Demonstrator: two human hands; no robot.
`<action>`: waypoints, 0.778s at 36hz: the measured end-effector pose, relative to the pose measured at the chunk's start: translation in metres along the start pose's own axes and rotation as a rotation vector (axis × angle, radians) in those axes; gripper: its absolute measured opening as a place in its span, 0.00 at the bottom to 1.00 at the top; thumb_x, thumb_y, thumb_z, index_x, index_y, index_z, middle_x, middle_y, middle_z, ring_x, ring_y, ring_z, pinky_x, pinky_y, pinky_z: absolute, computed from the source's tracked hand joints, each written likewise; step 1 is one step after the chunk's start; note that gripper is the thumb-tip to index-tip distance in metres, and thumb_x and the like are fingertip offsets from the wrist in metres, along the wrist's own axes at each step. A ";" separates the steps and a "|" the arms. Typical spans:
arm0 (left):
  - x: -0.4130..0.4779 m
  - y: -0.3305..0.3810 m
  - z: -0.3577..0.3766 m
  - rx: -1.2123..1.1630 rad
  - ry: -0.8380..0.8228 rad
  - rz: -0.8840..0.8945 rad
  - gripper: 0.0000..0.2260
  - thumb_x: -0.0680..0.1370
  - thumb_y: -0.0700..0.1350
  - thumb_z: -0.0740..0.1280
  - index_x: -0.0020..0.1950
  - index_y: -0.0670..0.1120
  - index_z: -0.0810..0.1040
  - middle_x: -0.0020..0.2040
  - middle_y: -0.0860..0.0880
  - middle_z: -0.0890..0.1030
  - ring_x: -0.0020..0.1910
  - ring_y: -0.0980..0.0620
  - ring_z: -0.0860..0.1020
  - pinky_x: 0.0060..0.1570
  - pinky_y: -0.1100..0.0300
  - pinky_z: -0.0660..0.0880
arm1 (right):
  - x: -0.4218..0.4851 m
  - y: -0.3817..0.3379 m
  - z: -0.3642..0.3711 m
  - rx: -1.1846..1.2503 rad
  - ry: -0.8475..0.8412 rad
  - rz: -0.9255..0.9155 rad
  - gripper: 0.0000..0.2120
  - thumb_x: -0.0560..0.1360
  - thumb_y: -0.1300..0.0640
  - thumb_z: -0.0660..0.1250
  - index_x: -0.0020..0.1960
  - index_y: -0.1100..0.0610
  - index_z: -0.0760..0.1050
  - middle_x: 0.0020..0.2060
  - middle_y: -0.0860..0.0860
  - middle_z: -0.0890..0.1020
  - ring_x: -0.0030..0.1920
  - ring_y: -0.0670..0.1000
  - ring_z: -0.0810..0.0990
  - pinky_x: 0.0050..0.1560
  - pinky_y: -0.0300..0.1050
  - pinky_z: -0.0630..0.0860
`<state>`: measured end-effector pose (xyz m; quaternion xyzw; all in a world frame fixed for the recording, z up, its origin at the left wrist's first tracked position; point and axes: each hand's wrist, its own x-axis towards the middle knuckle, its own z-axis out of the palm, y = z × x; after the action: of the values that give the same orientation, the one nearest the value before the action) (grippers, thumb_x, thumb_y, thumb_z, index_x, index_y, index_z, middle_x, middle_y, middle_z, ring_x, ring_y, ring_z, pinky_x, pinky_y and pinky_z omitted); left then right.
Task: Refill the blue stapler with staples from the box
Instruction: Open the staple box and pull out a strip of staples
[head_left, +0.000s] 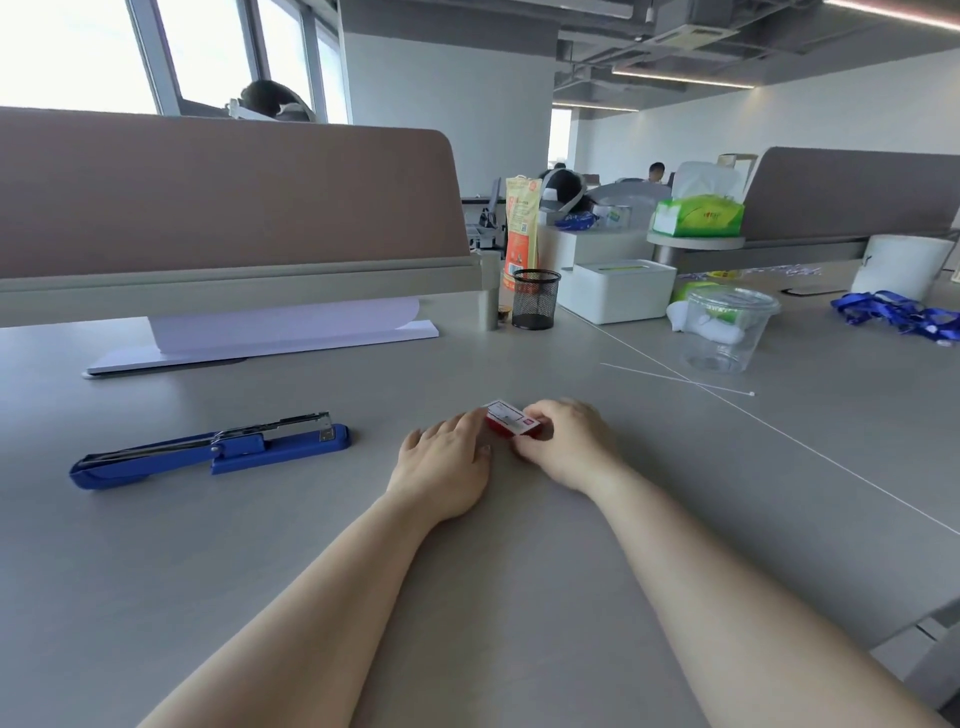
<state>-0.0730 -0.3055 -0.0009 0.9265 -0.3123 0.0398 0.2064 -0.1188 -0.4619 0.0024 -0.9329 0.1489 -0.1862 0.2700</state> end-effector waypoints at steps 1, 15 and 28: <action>0.000 0.000 -0.001 -0.009 0.005 -0.007 0.22 0.78 0.50 0.54 0.73 0.54 0.57 0.73 0.51 0.66 0.72 0.48 0.63 0.71 0.52 0.56 | -0.001 0.002 -0.002 0.032 -0.022 -0.003 0.16 0.66 0.48 0.69 0.53 0.49 0.79 0.51 0.55 0.80 0.57 0.58 0.75 0.58 0.51 0.73; -0.003 0.002 -0.004 -0.045 0.033 -0.040 0.21 0.78 0.50 0.57 0.71 0.55 0.61 0.70 0.46 0.67 0.69 0.44 0.66 0.69 0.52 0.58 | -0.004 0.006 -0.008 0.093 -0.082 -0.092 0.17 0.67 0.56 0.70 0.56 0.52 0.78 0.54 0.56 0.81 0.56 0.56 0.77 0.59 0.52 0.74; 0.001 -0.001 -0.003 -0.072 0.060 -0.077 0.18 0.77 0.53 0.58 0.67 0.57 0.66 0.64 0.47 0.74 0.66 0.46 0.69 0.68 0.51 0.60 | -0.001 0.013 -0.008 0.278 -0.122 -0.048 0.22 0.66 0.57 0.74 0.60 0.52 0.75 0.56 0.50 0.82 0.54 0.48 0.78 0.60 0.44 0.73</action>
<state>-0.0717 -0.3042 0.0018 0.9281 -0.2715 0.0482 0.2501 -0.1253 -0.4757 0.0010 -0.8993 0.0826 -0.1546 0.4006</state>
